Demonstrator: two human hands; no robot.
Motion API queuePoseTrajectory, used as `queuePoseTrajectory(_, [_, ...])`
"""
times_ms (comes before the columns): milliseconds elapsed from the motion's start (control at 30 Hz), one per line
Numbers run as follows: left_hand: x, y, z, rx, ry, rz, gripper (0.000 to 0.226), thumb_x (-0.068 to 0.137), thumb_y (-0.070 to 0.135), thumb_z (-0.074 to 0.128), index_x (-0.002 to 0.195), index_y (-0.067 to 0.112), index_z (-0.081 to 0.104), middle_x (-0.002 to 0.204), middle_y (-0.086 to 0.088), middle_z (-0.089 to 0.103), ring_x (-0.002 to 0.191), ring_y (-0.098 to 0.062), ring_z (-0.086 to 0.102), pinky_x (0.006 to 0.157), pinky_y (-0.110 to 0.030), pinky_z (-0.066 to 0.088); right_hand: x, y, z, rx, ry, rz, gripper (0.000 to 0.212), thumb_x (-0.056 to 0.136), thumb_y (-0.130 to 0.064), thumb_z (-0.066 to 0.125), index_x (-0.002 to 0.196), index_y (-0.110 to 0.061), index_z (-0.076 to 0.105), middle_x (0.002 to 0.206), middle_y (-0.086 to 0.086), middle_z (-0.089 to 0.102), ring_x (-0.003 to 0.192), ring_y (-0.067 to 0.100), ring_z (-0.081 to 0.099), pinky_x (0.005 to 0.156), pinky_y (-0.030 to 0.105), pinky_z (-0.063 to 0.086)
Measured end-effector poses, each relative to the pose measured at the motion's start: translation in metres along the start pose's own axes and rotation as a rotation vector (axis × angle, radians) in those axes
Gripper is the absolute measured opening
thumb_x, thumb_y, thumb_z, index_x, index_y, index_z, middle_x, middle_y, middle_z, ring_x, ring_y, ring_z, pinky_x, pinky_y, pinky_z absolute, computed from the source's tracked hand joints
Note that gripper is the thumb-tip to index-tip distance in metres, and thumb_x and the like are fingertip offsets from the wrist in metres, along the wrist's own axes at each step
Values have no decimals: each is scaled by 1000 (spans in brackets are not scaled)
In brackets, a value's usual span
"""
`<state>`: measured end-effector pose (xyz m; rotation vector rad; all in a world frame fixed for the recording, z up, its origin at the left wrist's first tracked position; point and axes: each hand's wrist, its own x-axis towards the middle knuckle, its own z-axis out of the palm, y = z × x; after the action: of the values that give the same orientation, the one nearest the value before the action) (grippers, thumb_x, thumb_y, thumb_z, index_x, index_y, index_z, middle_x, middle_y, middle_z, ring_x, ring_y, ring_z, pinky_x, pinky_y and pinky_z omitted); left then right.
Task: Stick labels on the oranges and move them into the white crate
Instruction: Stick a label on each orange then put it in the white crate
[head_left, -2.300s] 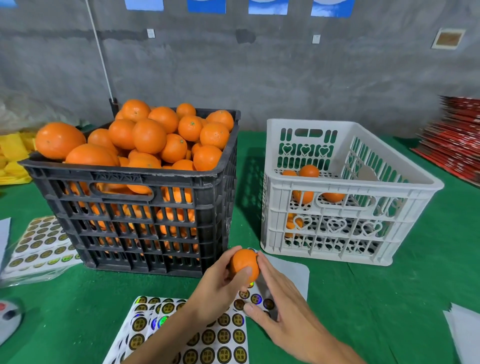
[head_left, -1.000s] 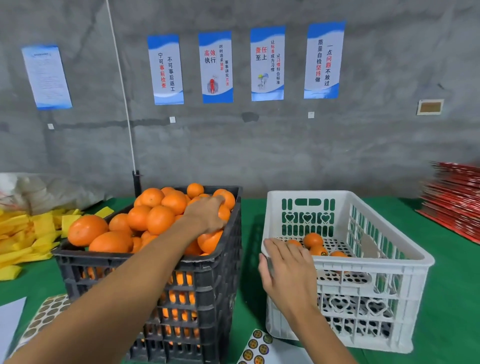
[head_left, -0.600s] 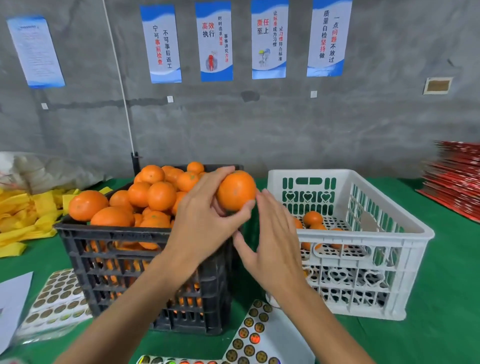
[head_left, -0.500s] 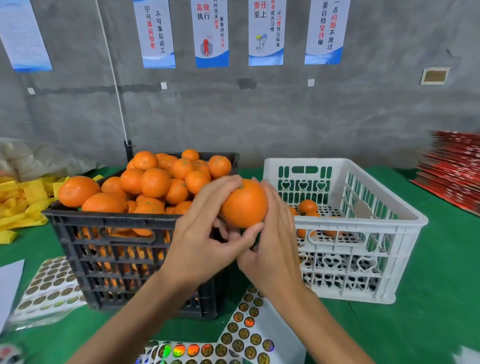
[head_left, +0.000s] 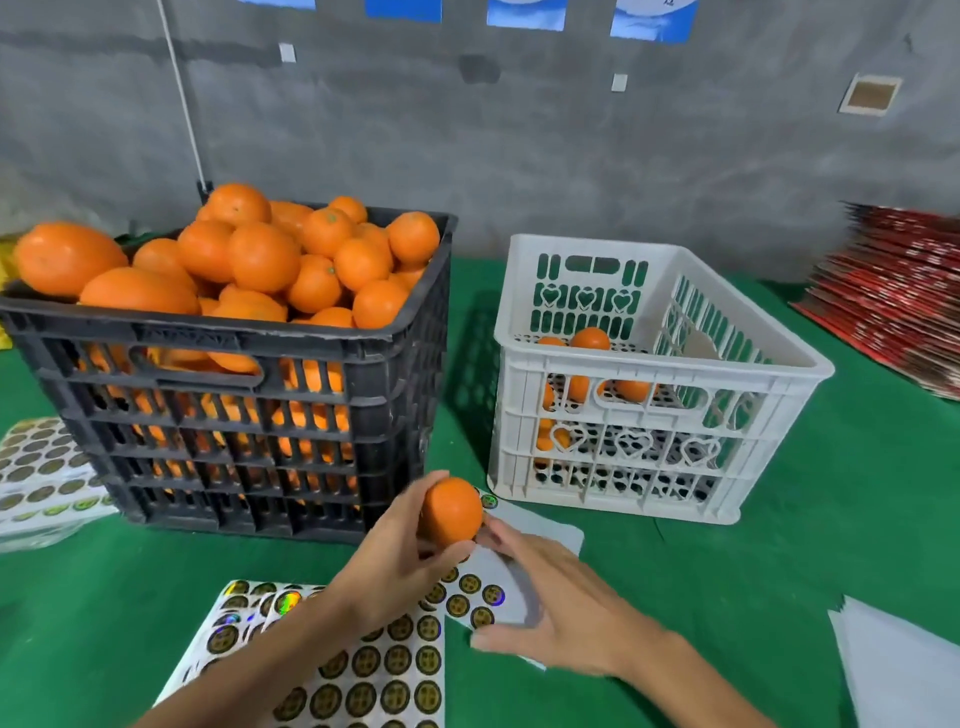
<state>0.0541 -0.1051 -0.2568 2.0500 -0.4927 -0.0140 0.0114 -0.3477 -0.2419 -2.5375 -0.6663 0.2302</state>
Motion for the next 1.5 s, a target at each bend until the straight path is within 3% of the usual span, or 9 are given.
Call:
queuePoseTrajectory(100, [-1, -8, 2, 2, 10, 6, 83, 82, 73, 71, 150, 54, 26, 141, 18, 49, 112, 0, 68, 94, -31, 61, 1, 12, 5, -62, -10, 16, 107, 70, -98, 50, 155, -57, 0, 165, -29, 13, 148, -5, 14, 122, 28, 18])
queuePoseTrajectory(233, [-5, -6, 4, 82, 24, 62, 81, 85, 73, 67, 151, 52, 25, 140, 27, 46, 119, 2, 60, 96, -29, 58, 8, 21, 7, -212, 133, -50, 85, 84, -91, 39, 156, -45, 31, 164, -23, 27, 150, -4, 14, 126, 32, 16])
queuePoseTrajectory(433, [-7, 4, 5, 190, -4, 126, 78, 88, 69, 64, 151, 49, 23, 142, 31, 36, 109, -1, 60, 90, -36, 58, 8, 31, 13, -102, 256, -97, 46, 96, -71, 50, 125, -39, 65, 145, -27, 49, 136, -4, 41, 114, 36, 39])
queuePoseTrajectory(633, [-8, 9, 3, 253, -29, 148, 76, 92, 65, 62, 153, 43, 22, 146, 25, 34, 94, -2, 67, 81, -37, 59, 9, 33, 15, 82, 303, -97, 32, 99, -60, 57, 118, -40, 72, 133, -30, 57, 129, 1, 50, 108, 39, 44])
queuePoseTrajectory(767, [-9, 10, 2, 285, -44, 159, 77, 93, 62, 64, 153, 41, 22, 148, 23, 35, 99, -8, 69, 81, -36, 60, 9, 31, 14, 255, 292, -39, 26, 96, -60, 60, 109, -42, 75, 131, -28, 60, 130, 7, 50, 109, 44, 41])
queuePoseTrajectory(1000, [-10, 8, 3, 332, -28, 174, 77, 92, 62, 64, 153, 43, 21, 149, 27, 33, 99, -5, 68, 82, -30, 59, 6, 27, 14, 28, 248, -83, 54, 81, -80, 63, 122, -45, 68, 138, -36, 48, 132, -3, 42, 112, 33, 36])
queuePoseTrajectory(1233, [-10, 9, 2, 328, -26, 167, 76, 91, 61, 66, 151, 47, 20, 147, 29, 35, 96, -4, 69, 83, -34, 59, 10, 25, 12, -34, 305, -144, 30, 97, -54, 63, 116, -34, 76, 129, -24, 59, 121, 1, 50, 102, 36, 46])
queuePoseTrajectory(1400, [-11, 10, 2, 324, -25, 167, 76, 92, 61, 65, 151, 46, 21, 147, 27, 36, 95, -3, 68, 83, -31, 58, 6, 25, 10, -42, 237, -122, 54, 84, -80, 59, 125, -44, 68, 136, -32, 50, 129, -6, 41, 112, 32, 39])
queuePoseTrajectory(1500, [-11, 10, 1, 324, -21, 171, 76, 92, 62, 64, 152, 44, 22, 148, 25, 37, 93, -3, 68, 82, -29, 56, 6, 23, 8, -48, 232, -149, 51, 87, -74, 61, 125, -41, 70, 137, -28, 52, 127, -4, 43, 109, 34, 41])
